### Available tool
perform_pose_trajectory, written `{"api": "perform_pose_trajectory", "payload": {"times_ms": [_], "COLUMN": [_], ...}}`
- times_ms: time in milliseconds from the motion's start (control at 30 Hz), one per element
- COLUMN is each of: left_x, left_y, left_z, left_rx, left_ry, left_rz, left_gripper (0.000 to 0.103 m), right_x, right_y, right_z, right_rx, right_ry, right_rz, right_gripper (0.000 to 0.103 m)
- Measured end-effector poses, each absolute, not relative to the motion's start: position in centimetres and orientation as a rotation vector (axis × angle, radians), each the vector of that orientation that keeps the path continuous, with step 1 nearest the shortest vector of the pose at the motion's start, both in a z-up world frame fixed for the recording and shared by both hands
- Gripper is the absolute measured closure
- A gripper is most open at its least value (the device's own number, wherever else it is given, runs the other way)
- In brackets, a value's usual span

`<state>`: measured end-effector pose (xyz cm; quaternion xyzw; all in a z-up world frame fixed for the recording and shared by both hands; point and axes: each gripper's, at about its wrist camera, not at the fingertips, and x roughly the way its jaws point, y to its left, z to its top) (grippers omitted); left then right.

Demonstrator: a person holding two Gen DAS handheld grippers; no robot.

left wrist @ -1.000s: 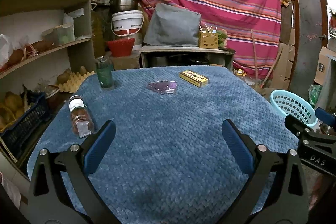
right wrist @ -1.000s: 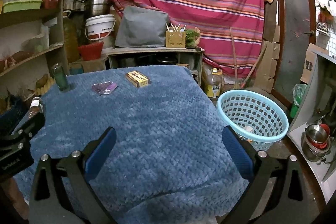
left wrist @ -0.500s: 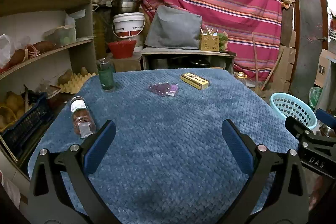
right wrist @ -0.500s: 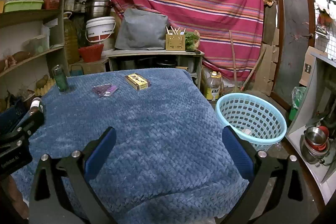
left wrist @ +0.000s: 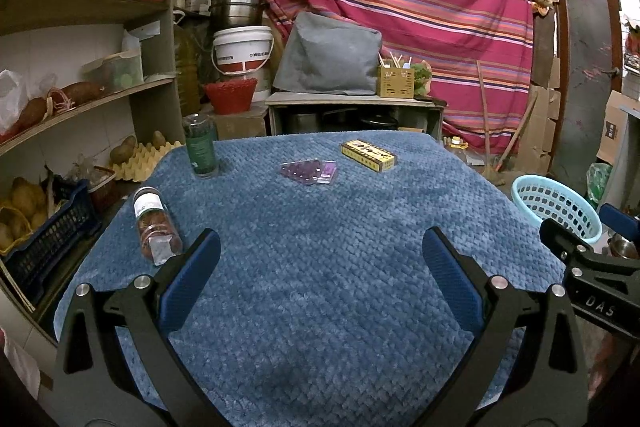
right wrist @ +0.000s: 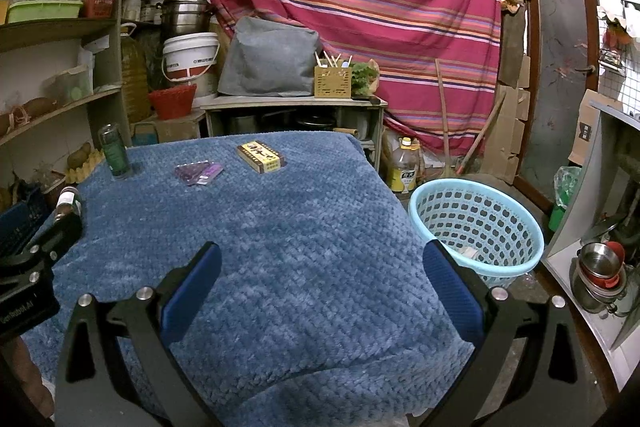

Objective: Collect trash

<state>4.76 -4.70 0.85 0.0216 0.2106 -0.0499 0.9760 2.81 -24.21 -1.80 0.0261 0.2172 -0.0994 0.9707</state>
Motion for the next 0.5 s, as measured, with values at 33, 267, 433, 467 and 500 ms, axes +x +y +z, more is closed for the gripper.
{"api": "perform_pose_trajectory", "payload": {"times_ms": [33, 267, 433, 467, 500], "left_x": [4.75, 4.72, 4.72, 4.74, 4.72], "left_y": [-4.69, -4.76, -4.78, -4.8, -4.8], "left_z": [0.86, 0.86, 0.87, 0.87, 0.89], "left_rx": [0.044, 0.043, 0.047, 0.05, 0.047], "left_ry": [0.423, 0.425, 0.422, 0.422, 0.423], "left_rz": [-0.1, -0.101, -0.1, -0.101, -0.101], "left_gripper": [0.005, 0.005, 0.005, 0.005, 0.005], "right_x": [2.8, 2.77, 2.79, 2.79, 2.79], "right_y": [-24.21, -24.31, -24.3, -24.31, -24.3], "right_z": [-1.81, -1.79, -1.79, -1.78, -1.79], "right_rx": [0.052, 0.054, 0.054, 0.054, 0.054], "right_ry": [0.439, 0.438, 0.437, 0.437, 0.437], "right_rz": [-0.201, -0.203, -0.203, -0.203, -0.204], "right_gripper": [0.005, 0.005, 0.005, 0.005, 0.005]}}
